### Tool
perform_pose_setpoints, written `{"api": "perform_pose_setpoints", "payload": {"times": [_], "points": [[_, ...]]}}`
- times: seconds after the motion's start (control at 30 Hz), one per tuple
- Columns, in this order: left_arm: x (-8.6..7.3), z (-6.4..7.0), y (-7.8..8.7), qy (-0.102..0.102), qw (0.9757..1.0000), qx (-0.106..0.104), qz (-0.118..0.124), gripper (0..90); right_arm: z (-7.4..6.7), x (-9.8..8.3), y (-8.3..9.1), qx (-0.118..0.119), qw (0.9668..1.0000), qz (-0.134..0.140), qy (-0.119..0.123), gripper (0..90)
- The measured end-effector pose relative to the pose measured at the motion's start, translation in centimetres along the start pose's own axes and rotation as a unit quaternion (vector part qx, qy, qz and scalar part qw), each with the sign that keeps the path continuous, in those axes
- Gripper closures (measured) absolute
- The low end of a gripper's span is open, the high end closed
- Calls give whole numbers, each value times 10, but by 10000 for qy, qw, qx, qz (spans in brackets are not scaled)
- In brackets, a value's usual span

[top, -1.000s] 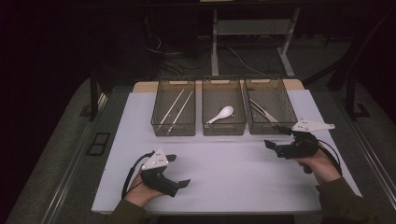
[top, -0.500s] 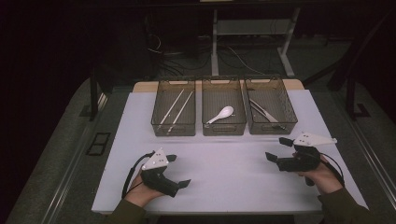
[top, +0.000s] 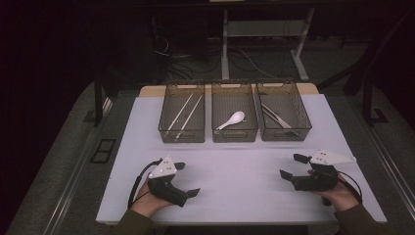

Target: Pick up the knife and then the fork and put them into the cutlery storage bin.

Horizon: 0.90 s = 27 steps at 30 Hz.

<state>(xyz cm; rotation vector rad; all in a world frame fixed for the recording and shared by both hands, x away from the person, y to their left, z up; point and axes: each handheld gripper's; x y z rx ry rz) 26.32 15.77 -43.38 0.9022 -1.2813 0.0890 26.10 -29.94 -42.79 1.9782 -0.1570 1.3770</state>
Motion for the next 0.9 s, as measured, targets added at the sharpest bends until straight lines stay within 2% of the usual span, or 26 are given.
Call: {"api": "perform_pose_setpoints", "payload": {"times": [0.1,0.23,0.3,0.4,0.57,0.9], "points": [[0,0,0,-2,10000,-3,-16,0,-1,-3,1,47,10000,-2,-55,153],[0,0,0,-10,10000,-2,-18,0,0,-7,1,21,10000,-17,32,153],[0,0,0,-2,10000,-4,-2,0,0,-8,1,46,10000,-4,-70,153],[0,1,0,16,10000,-4,-33,0,0,-10,-1,54,10000,-10,-62,126],[-1,0,0,1,10000,6,-14,0,-3,-10,-4,177,9998,-36,-83,124],[0,0,0,3,10000,22,-19,0,-3,-10,-3,183,9998,0,-62,125]]}}
Point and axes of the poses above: each handheld gripper's, and its own axes: y roughly backward along the jaws, x roughly out of its top, z roughly to its right, and after that the axes turned 10 degrees about x, right-handed
